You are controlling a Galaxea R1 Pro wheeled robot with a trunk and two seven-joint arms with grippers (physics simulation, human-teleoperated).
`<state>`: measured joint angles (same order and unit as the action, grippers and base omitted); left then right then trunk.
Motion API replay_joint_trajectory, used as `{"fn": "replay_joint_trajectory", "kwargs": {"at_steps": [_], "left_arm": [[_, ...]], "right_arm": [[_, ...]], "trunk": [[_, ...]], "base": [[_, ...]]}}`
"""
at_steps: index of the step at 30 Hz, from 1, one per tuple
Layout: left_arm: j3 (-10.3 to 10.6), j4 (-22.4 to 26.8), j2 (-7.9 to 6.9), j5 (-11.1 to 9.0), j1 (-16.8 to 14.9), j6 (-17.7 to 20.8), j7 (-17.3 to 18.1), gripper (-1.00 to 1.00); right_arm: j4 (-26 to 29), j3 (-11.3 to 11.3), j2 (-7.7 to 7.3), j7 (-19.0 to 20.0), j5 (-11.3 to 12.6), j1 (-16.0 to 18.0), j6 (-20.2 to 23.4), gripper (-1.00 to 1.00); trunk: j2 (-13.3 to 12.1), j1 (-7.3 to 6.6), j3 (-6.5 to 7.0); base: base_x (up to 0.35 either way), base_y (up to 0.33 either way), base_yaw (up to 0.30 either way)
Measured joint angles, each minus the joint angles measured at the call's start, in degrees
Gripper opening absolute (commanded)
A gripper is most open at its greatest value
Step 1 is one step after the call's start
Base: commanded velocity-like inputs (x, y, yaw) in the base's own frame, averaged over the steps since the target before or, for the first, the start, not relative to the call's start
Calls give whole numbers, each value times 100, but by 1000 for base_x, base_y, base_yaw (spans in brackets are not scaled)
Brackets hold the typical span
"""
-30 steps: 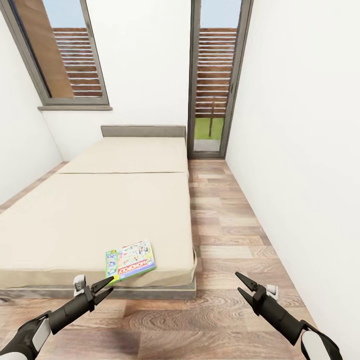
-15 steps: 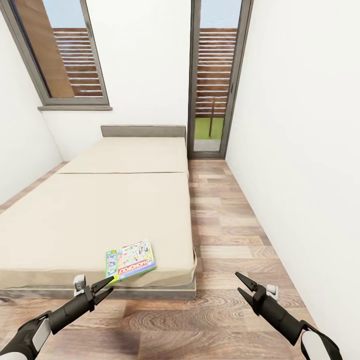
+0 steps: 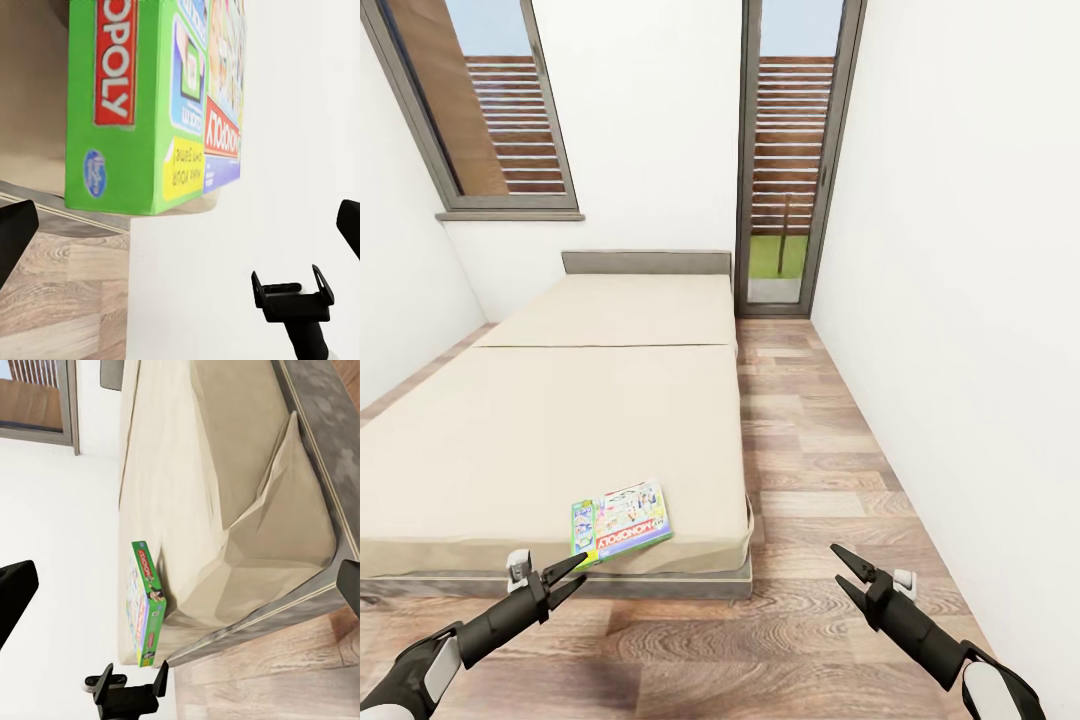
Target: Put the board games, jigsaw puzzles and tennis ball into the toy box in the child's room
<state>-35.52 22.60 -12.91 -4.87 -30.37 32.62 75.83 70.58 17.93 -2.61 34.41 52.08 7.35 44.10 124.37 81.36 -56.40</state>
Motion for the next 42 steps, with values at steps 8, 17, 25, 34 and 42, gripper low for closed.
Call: {"fn": "replay_joint_trajectory", "kwargs": {"at_steps": [8, 17, 25, 34, 42], "left_arm": [[0, 0, 1, 0, 0, 0, 0, 100], [1, 0, 2, 0, 0, 0, 0, 100], [2, 0, 3, 2, 0, 0, 0, 100], [8, 0, 6, 10, 0, 0, 0, 100], [3, 0, 6, 9, 0, 0, 0, 100]], "right_arm": [[-2, 0, 0, 4, 0, 0, 0, 100], [-7, 0, -3, 6, 0, 0, 0, 100], [-5, 1, -4, 6, 0, 0, 0, 100], [0, 0, 2, 6, 0, 0, 0, 100], [6, 4, -2, 6, 0, 0, 0, 100]], "trunk": [[0, 0, 0], [0, 0, 0], [0, 0, 0], [0, -1, 0], [0, 0, 0]], "base": [[0, 0, 0], [0, 0, 0], [1, 0, 0], [60, 0, 0], [29, 0, 0]]}}
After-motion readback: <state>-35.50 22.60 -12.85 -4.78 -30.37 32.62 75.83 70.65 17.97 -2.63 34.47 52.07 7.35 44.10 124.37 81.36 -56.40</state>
